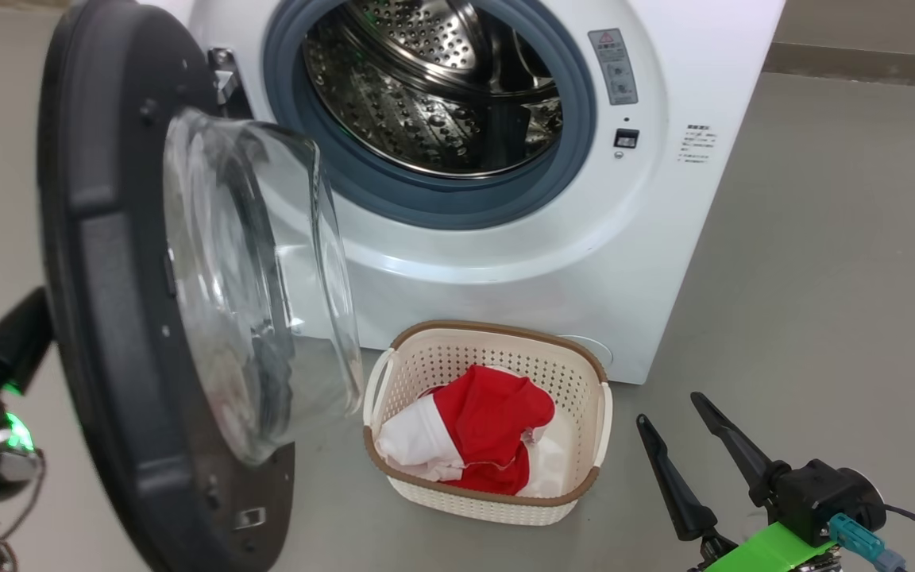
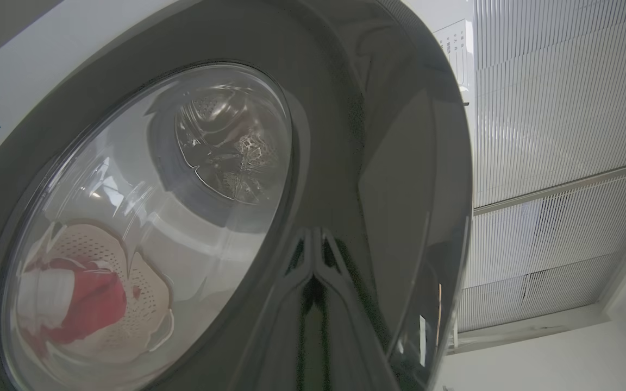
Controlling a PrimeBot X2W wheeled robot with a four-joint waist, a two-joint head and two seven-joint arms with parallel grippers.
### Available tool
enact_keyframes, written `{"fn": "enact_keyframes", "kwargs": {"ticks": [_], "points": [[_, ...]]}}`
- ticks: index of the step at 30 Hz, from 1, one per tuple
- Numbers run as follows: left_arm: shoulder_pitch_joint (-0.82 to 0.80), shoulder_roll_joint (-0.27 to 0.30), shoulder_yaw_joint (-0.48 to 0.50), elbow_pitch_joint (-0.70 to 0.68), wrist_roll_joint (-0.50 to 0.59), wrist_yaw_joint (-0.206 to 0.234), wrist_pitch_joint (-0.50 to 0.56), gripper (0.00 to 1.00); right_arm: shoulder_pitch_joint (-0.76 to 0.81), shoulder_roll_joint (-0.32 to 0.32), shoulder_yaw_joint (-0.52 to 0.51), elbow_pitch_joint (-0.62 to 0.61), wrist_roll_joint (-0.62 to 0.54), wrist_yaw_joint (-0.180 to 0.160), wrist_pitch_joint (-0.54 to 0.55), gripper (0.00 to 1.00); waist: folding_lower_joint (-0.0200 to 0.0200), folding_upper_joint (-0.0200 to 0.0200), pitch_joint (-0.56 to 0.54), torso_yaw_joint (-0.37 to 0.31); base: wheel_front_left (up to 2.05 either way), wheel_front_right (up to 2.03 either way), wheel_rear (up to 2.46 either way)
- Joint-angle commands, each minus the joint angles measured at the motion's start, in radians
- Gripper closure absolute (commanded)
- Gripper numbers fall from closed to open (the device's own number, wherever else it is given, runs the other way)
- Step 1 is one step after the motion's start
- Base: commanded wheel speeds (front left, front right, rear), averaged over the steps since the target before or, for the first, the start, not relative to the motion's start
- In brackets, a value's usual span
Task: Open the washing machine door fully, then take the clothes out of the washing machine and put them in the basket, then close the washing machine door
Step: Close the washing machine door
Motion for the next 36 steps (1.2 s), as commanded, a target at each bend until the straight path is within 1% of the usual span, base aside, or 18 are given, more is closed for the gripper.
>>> {"fn": "enact_keyframes", "kwargs": {"ticks": [1, 6, 18, 27, 36], "points": [[0.004, 0.019, -0.007, -0.037, -0.02, 0.008, 0.007, 1.0, -0.035, -0.007, 0.018, -0.021, 0.008, 0.006, -0.006, 0.0, 0.0, 0.0, -0.002, -0.006, 0.0, 0.0, 0.0], [0.044, 0.019, -0.06, -0.053, -0.059, 0.024, -0.024, 1.0, -0.036, -0.004, 0.022, -0.021, 0.01, 0.006, -0.006, 0.0, 0.0, 0.0, -0.007, -0.029, 0.0, 0.0, 0.0], [0.116, 0.019, -0.153, -0.109, -0.137, 0.046, -0.094, 1.0, -0.031, -0.008, 0.017, -0.024, 0.01, 0.006, -0.006, 0.0, 0.0, 0.0, -0.004, -0.076, 0.0, 0.0, 0.0], [0.14, 0.019, -0.191, -0.127, -0.176, 0.054, -0.124, 1.0, -0.037, -0.004, 0.015, -0.025, 0.008, 0.006, -0.006, 0.0, 0.0, 0.0, 0.004, -0.1, 0.0, 0.0, 0.0], [0.155, 0.019, -0.205, -0.137, -0.194, 0.06, -0.142, 1.0, -0.036, -0.002, 0.009, -0.026, 0.004, 0.006, -0.006, 0.0, 0.0, 0.0, 0.004, -0.106, 0.0, 0.0, 0.0]]}}
